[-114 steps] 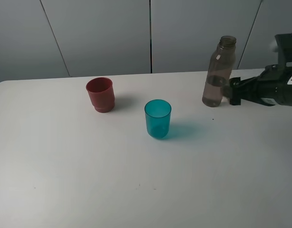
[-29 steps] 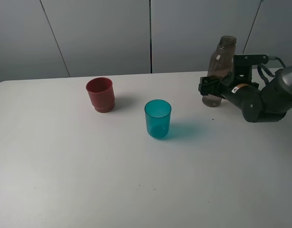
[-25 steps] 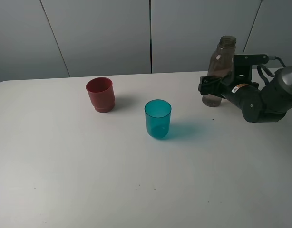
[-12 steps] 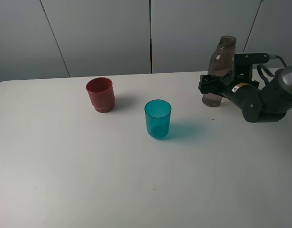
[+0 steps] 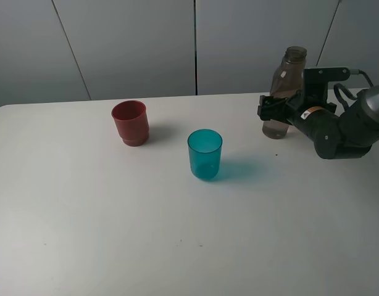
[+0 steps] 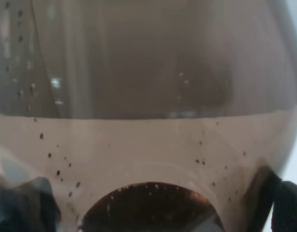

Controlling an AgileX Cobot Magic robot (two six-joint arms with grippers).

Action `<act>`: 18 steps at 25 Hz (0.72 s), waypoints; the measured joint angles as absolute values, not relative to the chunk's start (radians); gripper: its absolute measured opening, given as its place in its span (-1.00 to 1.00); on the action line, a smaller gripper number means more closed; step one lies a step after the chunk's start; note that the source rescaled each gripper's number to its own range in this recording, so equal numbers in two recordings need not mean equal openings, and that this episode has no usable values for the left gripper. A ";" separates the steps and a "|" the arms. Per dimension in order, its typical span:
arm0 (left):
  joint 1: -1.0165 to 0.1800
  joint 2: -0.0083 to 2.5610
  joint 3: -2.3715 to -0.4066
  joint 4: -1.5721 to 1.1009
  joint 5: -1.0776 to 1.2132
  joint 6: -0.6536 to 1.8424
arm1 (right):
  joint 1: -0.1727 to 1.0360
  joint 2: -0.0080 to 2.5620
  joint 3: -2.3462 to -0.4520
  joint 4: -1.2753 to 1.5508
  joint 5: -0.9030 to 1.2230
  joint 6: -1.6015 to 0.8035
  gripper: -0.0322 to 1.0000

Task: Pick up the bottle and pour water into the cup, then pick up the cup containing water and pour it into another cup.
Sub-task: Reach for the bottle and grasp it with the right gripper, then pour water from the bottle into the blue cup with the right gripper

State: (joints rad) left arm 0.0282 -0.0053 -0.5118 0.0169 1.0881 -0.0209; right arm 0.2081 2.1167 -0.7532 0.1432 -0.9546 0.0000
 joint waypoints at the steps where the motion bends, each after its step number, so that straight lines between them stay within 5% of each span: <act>1: 0.028 -0.005 -0.512 0.017 1.088 -0.021 | 0.208 2.117 -0.753 0.143 -0.955 0.000 0.98; 5: 0.028 -0.005 -0.512 0.017 1.088 -0.021 | 0.208 2.117 -0.753 0.143 -0.955 0.000 0.87; 7: 0.028 -0.005 -0.512 0.017 1.088 -0.021 | 0.208 2.117 -0.753 0.143 -0.955 -0.005 -0.02; 8: 0.028 -0.005 -0.512 0.017 1.088 -0.021 | 0.208 2.117 -0.753 0.141 -0.955 -0.005 -0.94; 9: 0.028 -0.005 -0.512 0.017 1.088 -0.021 | 0.208 2.117 -0.753 0.141 -0.955 -0.007 -0.81; 18: 0.028 -0.005 -0.512 0.017 1.088 -0.021 | 0.208 2.117 -0.755 0.134 -0.951 -0.011 -0.84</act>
State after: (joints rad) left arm 0.0282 -0.0053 -0.5118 0.0169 1.0881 -0.0209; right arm 0.2081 2.1167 -0.7550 0.1336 -0.9508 -0.0110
